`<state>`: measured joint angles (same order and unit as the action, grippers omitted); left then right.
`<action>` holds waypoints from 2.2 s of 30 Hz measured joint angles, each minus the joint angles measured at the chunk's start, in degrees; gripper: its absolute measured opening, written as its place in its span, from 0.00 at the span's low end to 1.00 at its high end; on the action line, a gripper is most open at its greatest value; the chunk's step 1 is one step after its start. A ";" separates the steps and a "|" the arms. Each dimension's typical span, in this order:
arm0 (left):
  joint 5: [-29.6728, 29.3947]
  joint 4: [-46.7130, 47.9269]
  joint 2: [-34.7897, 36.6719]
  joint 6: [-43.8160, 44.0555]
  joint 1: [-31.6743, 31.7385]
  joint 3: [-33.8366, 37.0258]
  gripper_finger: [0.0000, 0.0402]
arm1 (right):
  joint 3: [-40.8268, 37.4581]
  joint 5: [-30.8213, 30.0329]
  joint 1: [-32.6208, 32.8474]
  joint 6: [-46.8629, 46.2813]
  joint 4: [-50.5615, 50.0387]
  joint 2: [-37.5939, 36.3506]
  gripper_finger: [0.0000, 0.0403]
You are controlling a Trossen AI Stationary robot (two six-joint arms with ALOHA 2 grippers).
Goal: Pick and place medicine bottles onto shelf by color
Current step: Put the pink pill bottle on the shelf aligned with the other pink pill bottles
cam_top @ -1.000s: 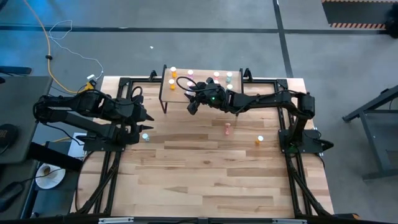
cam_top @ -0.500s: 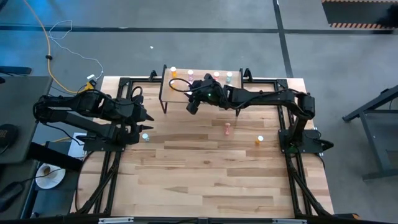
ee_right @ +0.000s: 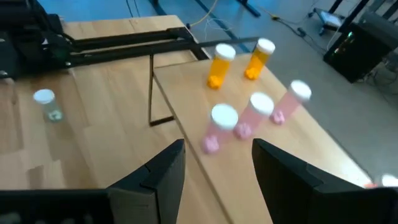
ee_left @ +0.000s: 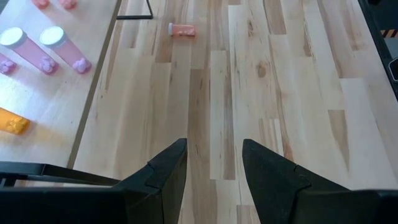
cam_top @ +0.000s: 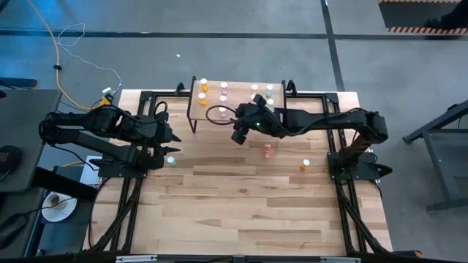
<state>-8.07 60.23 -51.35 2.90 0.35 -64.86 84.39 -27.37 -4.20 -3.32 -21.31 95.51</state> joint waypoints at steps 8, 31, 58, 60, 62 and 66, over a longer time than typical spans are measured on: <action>-0.01 -0.04 0.00 -0.01 0.00 0.00 0.37 | -9.02 -1.12 2.41 -7.57 -1.59 -8.34 0.44; -0.05 -0.07 0.00 -0.07 0.01 0.00 0.37 | -21.58 6.62 4.14 -43.58 -22.71 -21.63 0.50; -0.03 -0.01 -0.02 -0.09 -0.01 0.00 0.37 | -21.58 11.34 3.47 -52.63 -27.41 -3.96 0.52; -0.03 -0.02 -0.02 -0.09 0.01 0.00 0.37 | -21.58 11.33 3.67 -52.14 -27.67 -3.73 0.52; -0.03 -0.02 -0.02 -0.09 0.01 0.00 0.37 | -21.58 11.15 3.93 -52.14 -29.18 -3.73 0.52; -0.03 -0.03 0.00 -0.07 0.00 0.00 0.37 | -23.33 10.52 5.02 -52.37 -30.28 -4.30 0.52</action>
<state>-8.10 60.19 -51.35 2.83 0.35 -64.86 61.06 -16.85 0.82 -55.69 -51.58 91.21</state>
